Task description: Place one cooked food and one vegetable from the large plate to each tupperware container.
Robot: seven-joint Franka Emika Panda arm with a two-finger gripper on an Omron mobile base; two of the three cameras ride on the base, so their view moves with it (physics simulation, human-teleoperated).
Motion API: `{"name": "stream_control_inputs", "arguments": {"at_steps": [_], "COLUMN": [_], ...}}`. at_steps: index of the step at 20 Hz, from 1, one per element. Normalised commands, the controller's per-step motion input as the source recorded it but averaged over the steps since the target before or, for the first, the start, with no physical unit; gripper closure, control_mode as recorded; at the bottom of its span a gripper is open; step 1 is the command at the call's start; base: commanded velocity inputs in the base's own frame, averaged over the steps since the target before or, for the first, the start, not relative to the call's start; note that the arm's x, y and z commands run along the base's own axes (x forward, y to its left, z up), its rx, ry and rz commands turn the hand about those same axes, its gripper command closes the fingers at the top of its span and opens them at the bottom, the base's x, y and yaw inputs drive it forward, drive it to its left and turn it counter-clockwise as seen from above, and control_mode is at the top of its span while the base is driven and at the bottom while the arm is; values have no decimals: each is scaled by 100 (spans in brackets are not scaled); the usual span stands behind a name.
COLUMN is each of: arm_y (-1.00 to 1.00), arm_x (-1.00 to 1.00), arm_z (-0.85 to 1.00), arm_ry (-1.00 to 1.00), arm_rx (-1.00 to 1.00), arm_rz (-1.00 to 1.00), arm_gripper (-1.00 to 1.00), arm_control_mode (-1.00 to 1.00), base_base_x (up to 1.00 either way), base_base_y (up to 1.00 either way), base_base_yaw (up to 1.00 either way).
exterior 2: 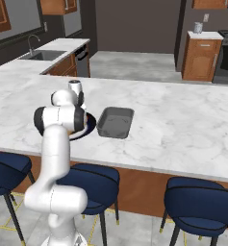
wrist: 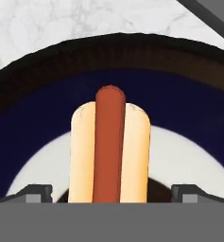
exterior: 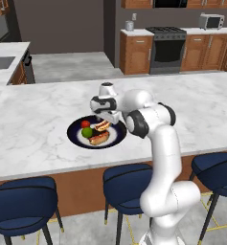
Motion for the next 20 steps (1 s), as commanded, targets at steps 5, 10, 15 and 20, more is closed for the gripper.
{"name": "stream_control_inputs", "arguments": {"at_steps": [5,10,15,20], "arm_y": [3,0,0,1], "arm_x": [13,4,0,0], "arm_z": [-42,-49,-6,-5], "arm_ry": [8,8,0,0], "arm_rx": [0,0,0,0], "arm_rz": [0,0,0,0], "arm_gripper": [-100,-100,-100,100], "arm_control_mode": [-100,-100,-100,-100], "base_base_x": [0,0,0,0], "base_base_y": [0,0,0,0], "base_base_yaw": [0,0,0,0]}}
